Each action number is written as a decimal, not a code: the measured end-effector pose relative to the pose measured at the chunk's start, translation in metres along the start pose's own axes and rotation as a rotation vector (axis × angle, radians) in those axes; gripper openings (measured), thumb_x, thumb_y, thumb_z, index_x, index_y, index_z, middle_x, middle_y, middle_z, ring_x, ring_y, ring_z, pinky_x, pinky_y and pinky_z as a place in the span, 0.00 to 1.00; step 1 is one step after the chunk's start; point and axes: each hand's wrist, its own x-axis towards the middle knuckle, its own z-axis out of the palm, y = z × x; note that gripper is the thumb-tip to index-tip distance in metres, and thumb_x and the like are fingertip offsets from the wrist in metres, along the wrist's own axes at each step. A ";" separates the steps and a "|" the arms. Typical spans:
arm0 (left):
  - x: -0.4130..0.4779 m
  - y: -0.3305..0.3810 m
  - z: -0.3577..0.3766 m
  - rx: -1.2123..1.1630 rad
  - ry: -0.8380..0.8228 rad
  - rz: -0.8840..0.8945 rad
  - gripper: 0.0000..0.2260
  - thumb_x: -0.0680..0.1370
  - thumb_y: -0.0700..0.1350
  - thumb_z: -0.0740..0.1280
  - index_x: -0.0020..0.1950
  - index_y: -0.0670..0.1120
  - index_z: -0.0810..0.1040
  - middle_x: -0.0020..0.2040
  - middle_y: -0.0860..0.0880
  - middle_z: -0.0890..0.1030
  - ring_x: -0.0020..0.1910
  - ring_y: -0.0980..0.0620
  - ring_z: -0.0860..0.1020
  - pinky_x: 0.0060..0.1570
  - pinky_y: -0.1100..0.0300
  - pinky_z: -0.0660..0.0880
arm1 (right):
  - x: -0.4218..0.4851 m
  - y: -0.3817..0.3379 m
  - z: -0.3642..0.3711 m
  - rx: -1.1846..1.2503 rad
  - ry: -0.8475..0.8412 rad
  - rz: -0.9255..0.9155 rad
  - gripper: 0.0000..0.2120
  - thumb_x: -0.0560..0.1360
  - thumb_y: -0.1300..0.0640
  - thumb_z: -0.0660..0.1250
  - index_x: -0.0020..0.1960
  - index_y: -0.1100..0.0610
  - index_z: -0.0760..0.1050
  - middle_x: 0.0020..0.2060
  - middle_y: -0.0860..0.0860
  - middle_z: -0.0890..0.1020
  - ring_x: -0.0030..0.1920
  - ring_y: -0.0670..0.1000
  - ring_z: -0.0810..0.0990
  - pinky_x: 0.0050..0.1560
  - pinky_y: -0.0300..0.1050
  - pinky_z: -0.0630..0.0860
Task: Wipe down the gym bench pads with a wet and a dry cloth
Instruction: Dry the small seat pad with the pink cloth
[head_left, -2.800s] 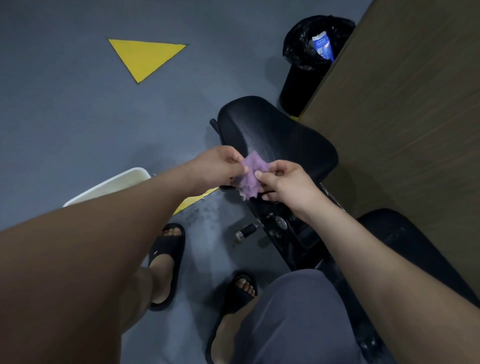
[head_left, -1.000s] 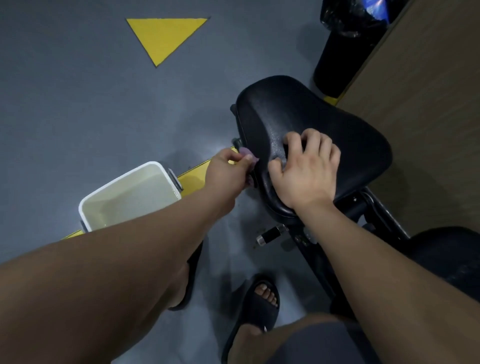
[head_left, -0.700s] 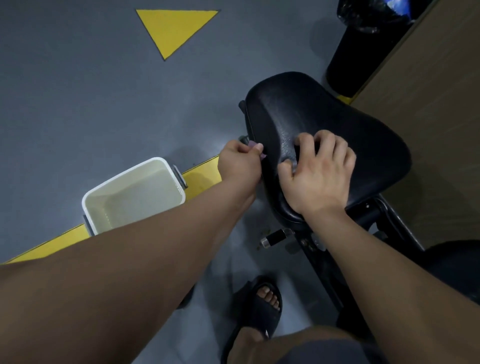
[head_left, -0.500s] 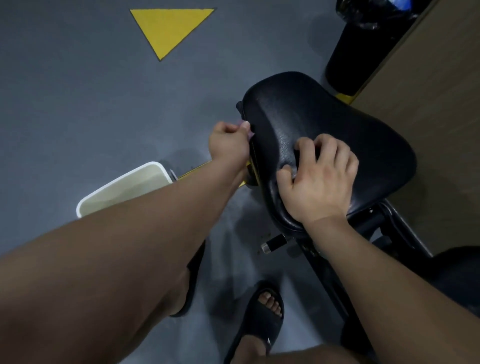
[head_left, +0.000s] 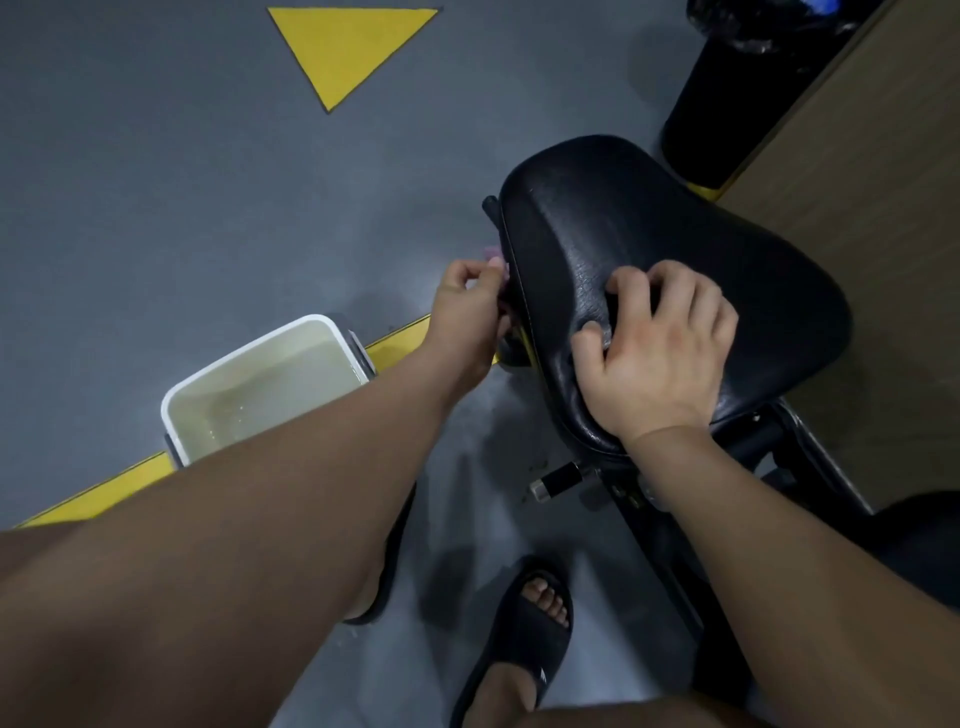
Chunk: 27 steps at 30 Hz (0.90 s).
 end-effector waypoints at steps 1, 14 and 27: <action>-0.006 -0.003 -0.001 -0.034 -0.015 0.000 0.09 0.82 0.47 0.68 0.45 0.47 0.70 0.37 0.49 0.80 0.34 0.54 0.76 0.44 0.52 0.75 | 0.000 0.000 0.000 0.002 -0.002 0.002 0.19 0.75 0.44 0.61 0.61 0.53 0.73 0.61 0.57 0.73 0.64 0.62 0.70 0.68 0.61 0.65; 0.024 0.040 0.023 0.451 0.041 0.411 0.17 0.82 0.40 0.67 0.71 0.39 0.76 0.66 0.47 0.80 0.67 0.56 0.77 0.70 0.62 0.70 | 0.002 0.002 0.000 0.016 -0.010 0.015 0.20 0.74 0.44 0.60 0.60 0.53 0.75 0.59 0.56 0.73 0.62 0.61 0.70 0.67 0.60 0.64; 0.006 0.061 0.008 1.402 -0.492 1.040 0.21 0.80 0.33 0.57 0.74 0.35 0.70 0.76 0.36 0.68 0.79 0.44 0.61 0.76 0.67 0.50 | 0.004 0.002 -0.002 0.016 -0.018 0.024 0.20 0.73 0.43 0.62 0.60 0.53 0.76 0.58 0.55 0.74 0.61 0.60 0.70 0.67 0.58 0.63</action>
